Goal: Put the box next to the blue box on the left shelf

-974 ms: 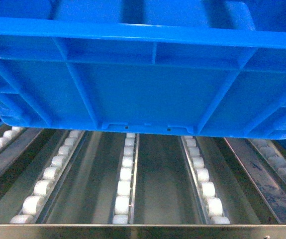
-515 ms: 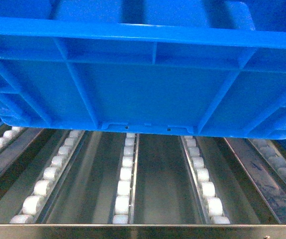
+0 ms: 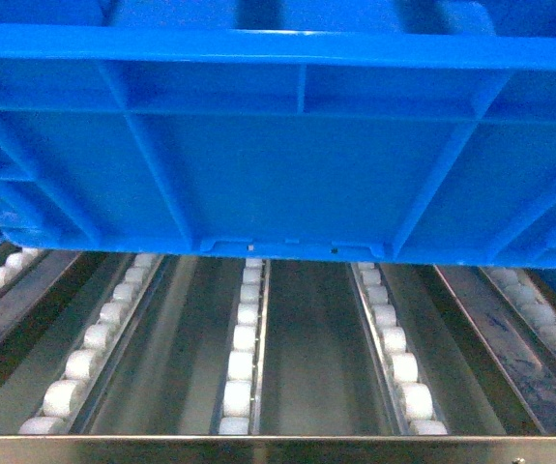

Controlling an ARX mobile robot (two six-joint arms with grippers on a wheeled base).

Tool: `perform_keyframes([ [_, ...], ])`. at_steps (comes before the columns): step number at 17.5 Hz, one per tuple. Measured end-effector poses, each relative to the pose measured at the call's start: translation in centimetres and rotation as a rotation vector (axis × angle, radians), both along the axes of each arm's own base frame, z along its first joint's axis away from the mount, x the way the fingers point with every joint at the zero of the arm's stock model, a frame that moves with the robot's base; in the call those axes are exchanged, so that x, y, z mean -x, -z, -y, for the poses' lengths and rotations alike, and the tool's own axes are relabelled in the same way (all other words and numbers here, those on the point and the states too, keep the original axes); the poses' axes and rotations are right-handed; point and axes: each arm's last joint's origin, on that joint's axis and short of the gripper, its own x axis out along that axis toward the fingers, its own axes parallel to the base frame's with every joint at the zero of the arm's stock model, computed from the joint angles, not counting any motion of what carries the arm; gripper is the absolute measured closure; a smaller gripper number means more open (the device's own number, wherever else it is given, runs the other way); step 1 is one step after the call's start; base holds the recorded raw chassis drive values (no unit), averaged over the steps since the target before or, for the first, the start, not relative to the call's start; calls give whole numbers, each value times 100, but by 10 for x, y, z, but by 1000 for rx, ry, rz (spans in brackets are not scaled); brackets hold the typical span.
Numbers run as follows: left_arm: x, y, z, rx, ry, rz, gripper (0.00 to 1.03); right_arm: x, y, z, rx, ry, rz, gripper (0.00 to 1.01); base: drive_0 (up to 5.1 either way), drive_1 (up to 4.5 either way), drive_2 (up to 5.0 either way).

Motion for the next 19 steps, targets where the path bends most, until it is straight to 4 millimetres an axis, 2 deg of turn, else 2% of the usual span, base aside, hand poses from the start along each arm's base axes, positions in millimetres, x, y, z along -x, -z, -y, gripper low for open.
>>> perform_keyframes([
  [1, 2, 3, 2, -43, -64, -31, 88, 0, 4, -3, -5, -17, -54, 86, 0, 0, 0],
  [3, 3, 11, 0, -90, -80, -112, 88, -4, 17, -6, -90, -69, -190, 86, 0, 0, 0],
  [6, 2, 29, -18, -148, -128, -172, 88, -16, 47, -24, -194, -129, -311, 87, 0, 0, 0],
  [9, -4, 52, -36, -141, -156, -234, 88, -29, 63, -43, -192, -158, -359, 87, 0, 0, 0],
  [11, -8, 65, -34, -135, -142, -269, 88, -31, 70, -43, -173, -145, -399, 87, 0, 0, 0],
  [15, -15, 81, -19, -99, -106, -303, 88, -34, 72, -31, -149, -115, -416, 87, 0, 0, 0],
  [19, -25, 101, -15, -93, -95, -363, 88, -35, 78, -29, -156, -108, -441, 88, 0, 0, 0],
])
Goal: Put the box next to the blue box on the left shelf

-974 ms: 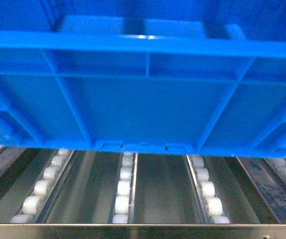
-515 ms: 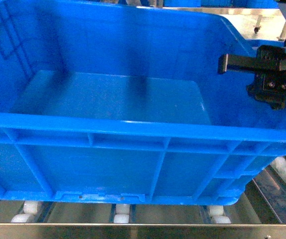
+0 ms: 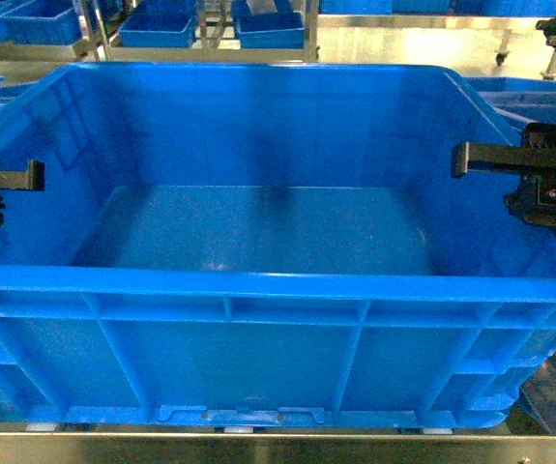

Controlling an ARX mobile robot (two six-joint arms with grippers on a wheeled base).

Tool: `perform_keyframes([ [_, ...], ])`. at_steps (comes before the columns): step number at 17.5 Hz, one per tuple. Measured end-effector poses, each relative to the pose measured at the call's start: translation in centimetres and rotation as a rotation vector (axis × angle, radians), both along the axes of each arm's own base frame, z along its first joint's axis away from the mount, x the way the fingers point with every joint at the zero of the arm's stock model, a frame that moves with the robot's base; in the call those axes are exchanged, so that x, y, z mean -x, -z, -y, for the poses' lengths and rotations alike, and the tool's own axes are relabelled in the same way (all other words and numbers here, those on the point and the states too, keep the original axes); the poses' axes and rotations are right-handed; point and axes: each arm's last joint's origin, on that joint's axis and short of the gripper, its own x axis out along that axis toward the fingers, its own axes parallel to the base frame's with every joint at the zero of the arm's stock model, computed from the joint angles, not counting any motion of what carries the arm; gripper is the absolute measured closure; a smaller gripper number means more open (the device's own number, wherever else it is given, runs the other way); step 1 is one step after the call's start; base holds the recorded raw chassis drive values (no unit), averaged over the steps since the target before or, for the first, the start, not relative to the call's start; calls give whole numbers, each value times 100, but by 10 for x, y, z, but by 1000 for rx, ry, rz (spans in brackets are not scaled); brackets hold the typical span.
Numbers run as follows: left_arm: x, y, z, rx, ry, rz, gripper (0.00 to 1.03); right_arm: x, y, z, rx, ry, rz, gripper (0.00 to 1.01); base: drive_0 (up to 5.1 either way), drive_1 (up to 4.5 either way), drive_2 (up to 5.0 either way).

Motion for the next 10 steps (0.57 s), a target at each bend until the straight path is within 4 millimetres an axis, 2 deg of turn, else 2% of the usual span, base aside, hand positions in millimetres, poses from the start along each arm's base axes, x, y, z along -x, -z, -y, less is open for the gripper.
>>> perform_keyframes([
  [1, -2, 3, 0, -5, -1, -1, 88, -1, 1, 0, -22, 14, -1, 83, 0, 0, 0],
  [2, -5, 5, 0, -10, -28, 16, 79, -2, 1, -1, -43, 24, 0, 72, 0, 0, 0],
  [3, -8, 9, 5, -24, -64, 36, 67, -1, 1, -4, -71, 23, 3, 60, 0, 0, 0],
  [5, -11, 4, 6, 42, -89, 116, 44, -3, -3, -8, -126, 34, 49, 38, 0, 0, 0],
  [8, -12, -22, 5, 93, -159, 330, 6, -4, -40, -8, -206, 91, 286, 1, 0, 0, 0],
  [10, -9, -34, 0, 114, -202, 399, 5, -6, -47, -7, -213, 138, 364, 3, 0, 0, 0],
])
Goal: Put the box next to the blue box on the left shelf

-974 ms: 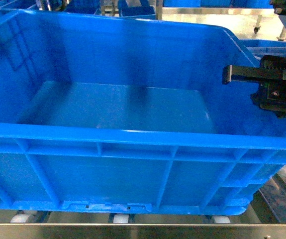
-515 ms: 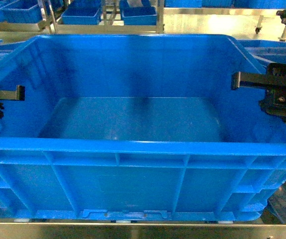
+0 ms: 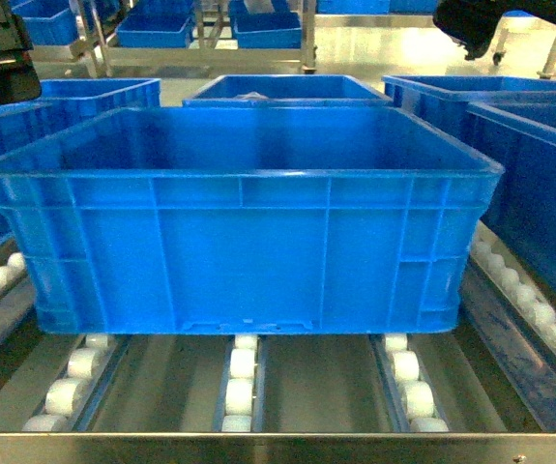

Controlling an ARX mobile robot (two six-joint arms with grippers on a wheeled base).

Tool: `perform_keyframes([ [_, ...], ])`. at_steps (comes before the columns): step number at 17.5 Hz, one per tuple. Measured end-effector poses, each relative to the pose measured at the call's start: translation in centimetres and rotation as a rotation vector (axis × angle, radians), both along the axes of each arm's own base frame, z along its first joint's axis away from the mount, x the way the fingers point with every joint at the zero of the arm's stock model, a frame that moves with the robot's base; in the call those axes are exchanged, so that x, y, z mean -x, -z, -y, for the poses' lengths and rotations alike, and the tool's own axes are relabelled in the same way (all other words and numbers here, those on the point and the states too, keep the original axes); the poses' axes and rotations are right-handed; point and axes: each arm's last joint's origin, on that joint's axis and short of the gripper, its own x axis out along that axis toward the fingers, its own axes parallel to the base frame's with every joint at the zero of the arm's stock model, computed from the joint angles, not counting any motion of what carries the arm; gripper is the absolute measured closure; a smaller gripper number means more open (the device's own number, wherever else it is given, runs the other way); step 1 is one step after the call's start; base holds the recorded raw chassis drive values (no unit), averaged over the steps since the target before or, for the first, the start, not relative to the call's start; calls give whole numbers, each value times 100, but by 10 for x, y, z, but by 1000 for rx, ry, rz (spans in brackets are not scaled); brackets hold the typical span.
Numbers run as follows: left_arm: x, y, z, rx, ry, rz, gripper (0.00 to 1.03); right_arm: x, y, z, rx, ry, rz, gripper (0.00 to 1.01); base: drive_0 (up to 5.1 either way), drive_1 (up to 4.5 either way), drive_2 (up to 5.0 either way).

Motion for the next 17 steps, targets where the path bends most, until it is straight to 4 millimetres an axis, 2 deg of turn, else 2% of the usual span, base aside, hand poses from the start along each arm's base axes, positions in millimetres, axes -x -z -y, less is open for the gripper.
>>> perform_keyframes([
  [2, 5, 7, -2, 3, 18, -78, 5, 3, 8, 2, 52, 32, -24, 3, 0, 0, 0],
  [3, 4, 9, -4, 8, 59, -20, 8, 3, 9, 5, 54, 10, 126, 10, 0, 0, 0],
  [4, 14, 15, -9, -9, 207, 108, 21, 17, 18, 17, 146, -36, 245, 23, 0, 0, 0],
  [7, 33, 26, -15, -52, 290, 154, 33, 37, 30, 34, 236, -38, 306, 36, 0, 0, 0],
  [8, 43, 30, -17, -67, 308, 174, 41, 46, 34, 43, 280, -31, 332, 43, 0, 0, 0],
  [9, 56, 29, -19, -85, 323, 207, 53, 57, 36, 53, 311, -19, 359, 55, 0, 0, 0],
  [10, 66, 28, -22, -97, 330, 226, 64, 71, 40, 60, 335, -36, 373, 67, 0, 0, 0],
  [12, 90, 41, -28, -100, 326, 199, 90, 94, 57, 73, 356, -50, 346, 93, 0, 0, 0],
  [14, 97, 45, -30, -100, 321, 190, 99, 101, 61, 78, 367, -49, 340, 100, 0, 0, 0],
  [17, 123, 50, -43, -102, 318, 204, 101, 129, 70, 90, 369, -49, 347, 100, 0, 0, 0],
])
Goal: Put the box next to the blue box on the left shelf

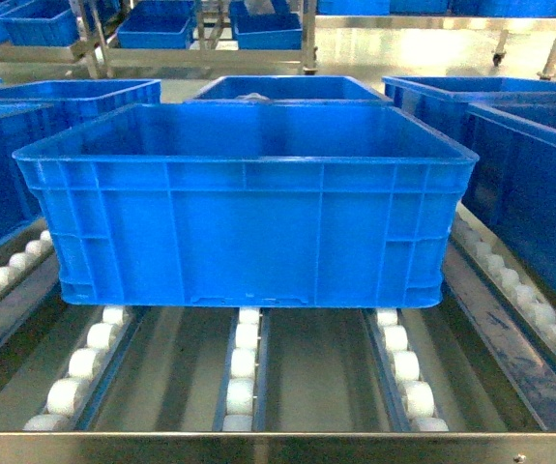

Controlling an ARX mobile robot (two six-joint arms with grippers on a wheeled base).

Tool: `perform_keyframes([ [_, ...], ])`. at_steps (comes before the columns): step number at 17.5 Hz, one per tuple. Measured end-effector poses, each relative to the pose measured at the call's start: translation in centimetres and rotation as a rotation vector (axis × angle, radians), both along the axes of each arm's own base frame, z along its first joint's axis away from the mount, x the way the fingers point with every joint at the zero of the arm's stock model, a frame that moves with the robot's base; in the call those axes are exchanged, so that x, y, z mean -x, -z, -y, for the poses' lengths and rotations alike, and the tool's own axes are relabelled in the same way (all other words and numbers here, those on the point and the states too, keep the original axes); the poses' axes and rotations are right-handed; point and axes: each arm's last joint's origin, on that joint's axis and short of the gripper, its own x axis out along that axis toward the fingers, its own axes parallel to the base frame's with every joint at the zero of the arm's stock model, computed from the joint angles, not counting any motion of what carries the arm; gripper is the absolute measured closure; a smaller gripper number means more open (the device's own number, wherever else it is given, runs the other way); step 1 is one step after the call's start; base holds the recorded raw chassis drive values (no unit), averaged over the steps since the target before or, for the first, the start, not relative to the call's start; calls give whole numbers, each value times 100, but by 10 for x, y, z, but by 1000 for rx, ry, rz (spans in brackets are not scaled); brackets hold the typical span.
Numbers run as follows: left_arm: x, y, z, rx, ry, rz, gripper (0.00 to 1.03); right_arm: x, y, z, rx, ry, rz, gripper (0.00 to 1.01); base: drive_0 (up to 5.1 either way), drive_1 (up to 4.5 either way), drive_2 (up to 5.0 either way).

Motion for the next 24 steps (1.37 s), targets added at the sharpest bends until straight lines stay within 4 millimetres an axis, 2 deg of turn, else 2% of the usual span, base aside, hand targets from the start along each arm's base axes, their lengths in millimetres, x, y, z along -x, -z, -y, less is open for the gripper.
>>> perform_keyframes([
  [3, 21, 6, 1, -1, 11, -5, 101, 21, 8, 8, 0, -3, -5, 100, 0, 0, 0],
  [4, 26, 10, 1, -1, 11, 32, 101, 26, 9, 16, 0, -10, -2, 100, 0, 0, 0],
  [6, 37, 22, 1, -1, 12, -36, 101, 36, 14, 19, -1, 4, 11, 100, 0, 0, 0],
  [8, 45, 14, 1, -2, 11, 6, 101, 44, 24, 19, -1, 4, -21, 100, 0, 0, 0],
  [16, 51, 12, 1, -2, 12, 6, 101, 51, 17, 19, -1, 3, 19, 100, 0, 0, 0],
  [24, 70, 7, 1, -2, 11, 26, 101, 70, 15, 19, 0, 3, 22, 100, 0, 0, 0],
])
